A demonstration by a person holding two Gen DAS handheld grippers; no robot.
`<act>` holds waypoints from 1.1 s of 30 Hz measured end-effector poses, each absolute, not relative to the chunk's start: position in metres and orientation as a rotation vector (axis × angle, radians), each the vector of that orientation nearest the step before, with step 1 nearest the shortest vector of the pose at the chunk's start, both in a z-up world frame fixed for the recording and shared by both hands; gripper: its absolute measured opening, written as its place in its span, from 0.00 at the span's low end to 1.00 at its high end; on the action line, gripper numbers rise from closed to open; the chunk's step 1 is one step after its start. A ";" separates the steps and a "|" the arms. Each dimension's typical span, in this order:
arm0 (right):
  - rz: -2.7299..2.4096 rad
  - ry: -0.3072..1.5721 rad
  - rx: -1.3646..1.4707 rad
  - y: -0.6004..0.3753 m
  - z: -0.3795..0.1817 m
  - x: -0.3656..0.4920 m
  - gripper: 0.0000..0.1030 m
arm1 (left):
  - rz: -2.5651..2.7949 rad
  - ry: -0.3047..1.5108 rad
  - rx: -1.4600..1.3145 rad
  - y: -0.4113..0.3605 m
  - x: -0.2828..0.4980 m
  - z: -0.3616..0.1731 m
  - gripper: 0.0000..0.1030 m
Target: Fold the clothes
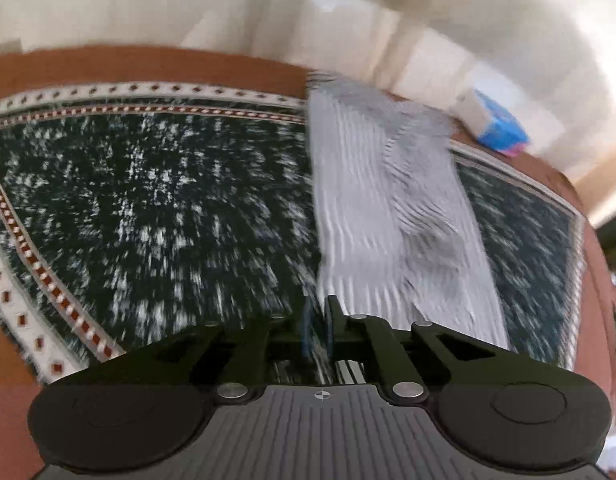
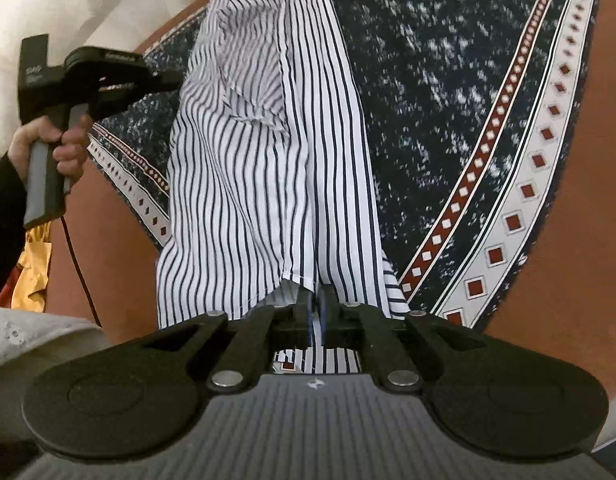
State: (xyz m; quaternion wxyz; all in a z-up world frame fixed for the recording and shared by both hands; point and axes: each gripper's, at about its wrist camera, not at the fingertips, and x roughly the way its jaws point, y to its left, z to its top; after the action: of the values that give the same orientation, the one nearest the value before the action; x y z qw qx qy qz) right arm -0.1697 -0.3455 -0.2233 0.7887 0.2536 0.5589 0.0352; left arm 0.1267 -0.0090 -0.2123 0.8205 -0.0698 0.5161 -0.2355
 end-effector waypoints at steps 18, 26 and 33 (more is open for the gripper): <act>0.288 1.259 0.462 -0.351 -0.227 -0.136 0.32 | -0.585 1.390 -0.218 -0.002 -0.022 -0.233 0.22; 0.508 1.294 0.408 -0.351 -0.218 -0.134 0.01 | -0.528 1.387 -0.214 0.007 -0.048 -0.224 0.00; 0.564 1.380 0.351 -0.349 -0.238 -0.130 0.08 | -0.367 1.384 -0.223 0.010 -0.054 -0.225 0.40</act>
State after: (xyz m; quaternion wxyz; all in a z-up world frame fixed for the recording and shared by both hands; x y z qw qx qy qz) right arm -0.1301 -0.3495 -0.2376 0.7208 0.1587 0.6245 0.2554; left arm -0.0537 0.0105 -0.2247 0.7488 -0.1022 0.6331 -0.1679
